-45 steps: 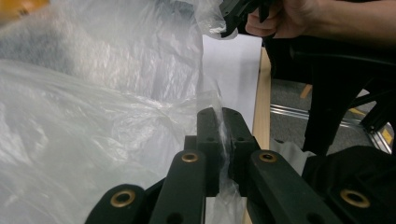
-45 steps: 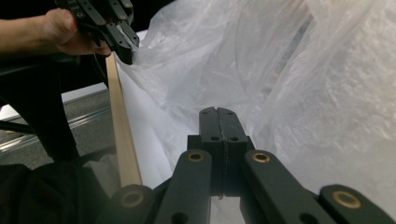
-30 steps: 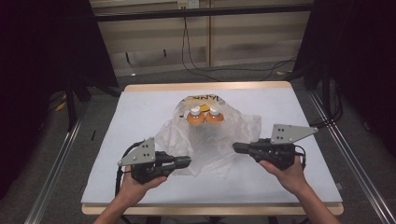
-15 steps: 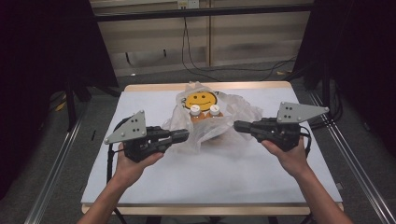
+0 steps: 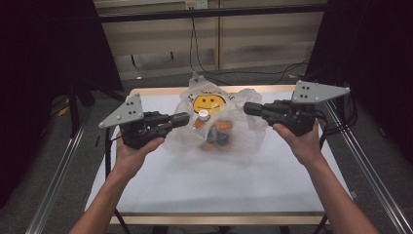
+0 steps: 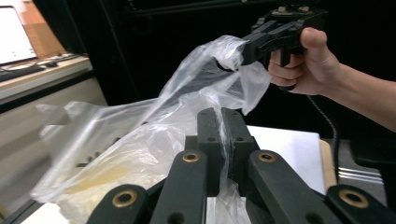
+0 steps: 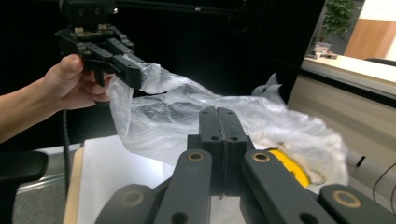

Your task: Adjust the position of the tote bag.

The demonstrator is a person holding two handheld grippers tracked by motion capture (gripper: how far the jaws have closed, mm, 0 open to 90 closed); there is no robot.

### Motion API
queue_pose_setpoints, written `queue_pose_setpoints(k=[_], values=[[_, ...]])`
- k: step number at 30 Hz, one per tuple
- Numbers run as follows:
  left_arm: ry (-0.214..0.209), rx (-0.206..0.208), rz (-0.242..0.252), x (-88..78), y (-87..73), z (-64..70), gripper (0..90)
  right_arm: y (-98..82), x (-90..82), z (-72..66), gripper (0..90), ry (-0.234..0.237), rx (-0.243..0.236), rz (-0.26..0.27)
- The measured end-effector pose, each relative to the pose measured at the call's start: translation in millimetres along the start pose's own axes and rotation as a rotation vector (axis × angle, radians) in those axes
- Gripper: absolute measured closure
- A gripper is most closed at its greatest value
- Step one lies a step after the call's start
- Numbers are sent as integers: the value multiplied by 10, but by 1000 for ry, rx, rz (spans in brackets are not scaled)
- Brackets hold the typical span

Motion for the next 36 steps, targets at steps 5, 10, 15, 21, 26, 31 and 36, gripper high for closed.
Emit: queue_pose_setpoints(k=[5, 10, 15, 21, 26, 31, 36], values=[[47, -17, 17, -77, 66, -217, 877, 81, -20, 151, 900, -31, 13, 21], [97, -40, 25, -134, 123, -411, 877, 182, -43, 276, 900, -61, 15, 33], [134, -39, 10, -139, 181, -587, 877, 286, -46, 395, 900, -93, 14, 32], [177, -63, 11, -181, 250, -798, 877, 342, -91, 580, 900, -136, 30, 46], [221, -75, -2, -215, 284, -977, 878, 343, -121, 735, 900, -171, 47, 55], [258, -93, -18, -242, 272, -1100, 878, 353, -116, 820, 900, -200, 50, 54], [291, -121, -18, -298, 235, -1224, 879, 341, -173, 932, 900, -250, 66, 47]])
Point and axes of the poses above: each handheld gripper's, and its own axes: x roughly forward along the jaws, y roughly out of its top, z roughly to its right, the point moved 3 cm from there along x, roughly forward along the jaws, and after that the axes turned 5 degrees about y, right-handed, at the moved point
